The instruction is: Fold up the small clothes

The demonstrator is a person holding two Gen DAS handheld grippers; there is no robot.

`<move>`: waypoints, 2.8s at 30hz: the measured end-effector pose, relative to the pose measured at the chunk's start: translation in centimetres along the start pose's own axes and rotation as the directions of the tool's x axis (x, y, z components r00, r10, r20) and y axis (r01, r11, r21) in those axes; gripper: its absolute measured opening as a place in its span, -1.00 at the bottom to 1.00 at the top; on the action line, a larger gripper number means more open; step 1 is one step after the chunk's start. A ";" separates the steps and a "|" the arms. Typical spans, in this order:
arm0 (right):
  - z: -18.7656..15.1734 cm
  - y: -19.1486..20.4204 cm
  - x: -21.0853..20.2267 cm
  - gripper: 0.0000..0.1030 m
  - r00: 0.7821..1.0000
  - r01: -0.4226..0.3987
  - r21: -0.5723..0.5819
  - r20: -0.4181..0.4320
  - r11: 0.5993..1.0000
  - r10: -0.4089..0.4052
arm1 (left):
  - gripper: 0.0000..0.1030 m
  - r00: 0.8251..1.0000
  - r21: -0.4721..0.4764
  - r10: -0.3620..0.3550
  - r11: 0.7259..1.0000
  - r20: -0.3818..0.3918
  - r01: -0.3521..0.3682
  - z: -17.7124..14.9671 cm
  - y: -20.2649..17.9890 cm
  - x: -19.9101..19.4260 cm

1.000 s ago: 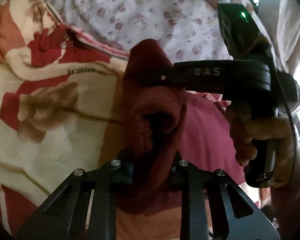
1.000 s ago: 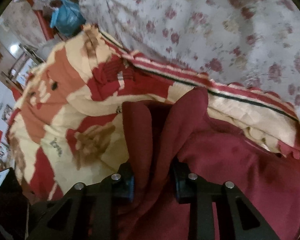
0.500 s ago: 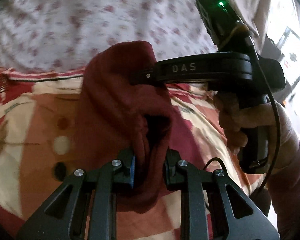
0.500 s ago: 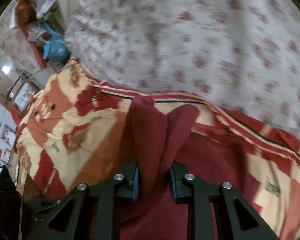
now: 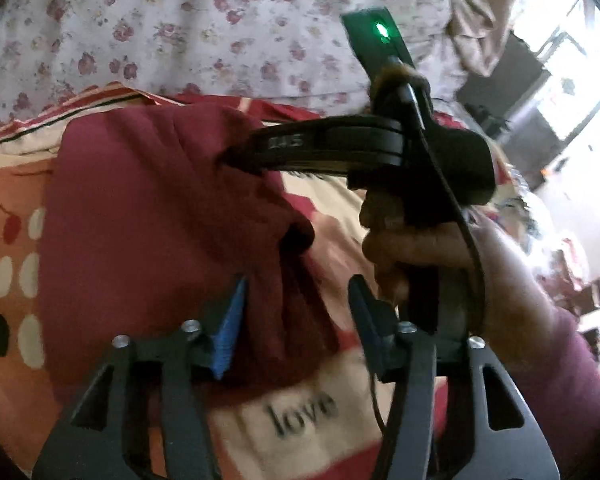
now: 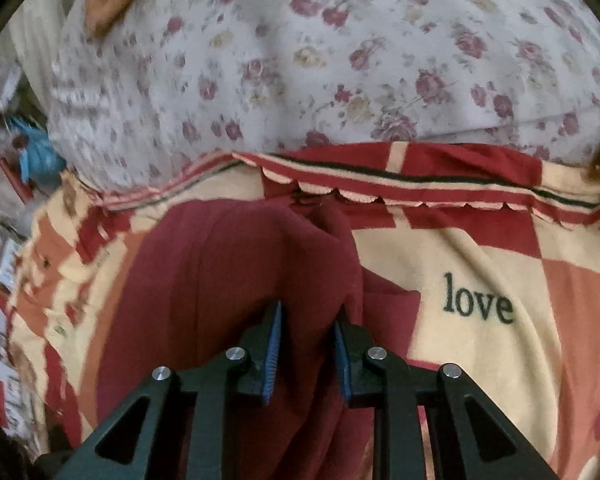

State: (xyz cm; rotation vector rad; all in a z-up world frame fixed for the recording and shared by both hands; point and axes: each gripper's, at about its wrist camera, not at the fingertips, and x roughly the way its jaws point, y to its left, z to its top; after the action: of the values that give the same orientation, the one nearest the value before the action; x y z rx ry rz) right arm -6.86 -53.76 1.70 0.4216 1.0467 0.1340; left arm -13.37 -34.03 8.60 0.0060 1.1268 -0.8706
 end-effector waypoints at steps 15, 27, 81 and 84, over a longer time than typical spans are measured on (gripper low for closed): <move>-7.1 5.0 -4.4 -0.63 0.999 0.040 -0.154 0.006 0.987 -0.040 | 0.12 0.961 -0.117 0.266 0.959 0.078 -0.257 -3.1 7.0 -6.2; -8.5 3.0 -7.0 -0.49 0.996 0.083 -0.080 0.048 0.993 -0.079 | 0.12 0.937 -0.076 0.346 0.937 0.054 -0.342 -4.1 6.6 -3.2; -6.8 2.9 -3.3 0.05 0.989 0.138 -0.093 0.068 0.986 -0.132 | 0.54 0.960 -0.147 0.280 0.951 0.032 -0.272 -1.1 8.9 0.1; -7.4 1.0 -3.9 0.56 0.989 0.113 0.004 0.098 0.994 -0.113 | 0.54 0.974 -0.171 0.227 0.960 0.018 -0.221 -1.1 9.5 -0.4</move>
State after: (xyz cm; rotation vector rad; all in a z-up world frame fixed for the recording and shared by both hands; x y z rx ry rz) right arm -15.08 -52.04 2.15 0.3626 0.9716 0.0129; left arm -8.53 -26.88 4.54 -0.0218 1.1371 -0.5699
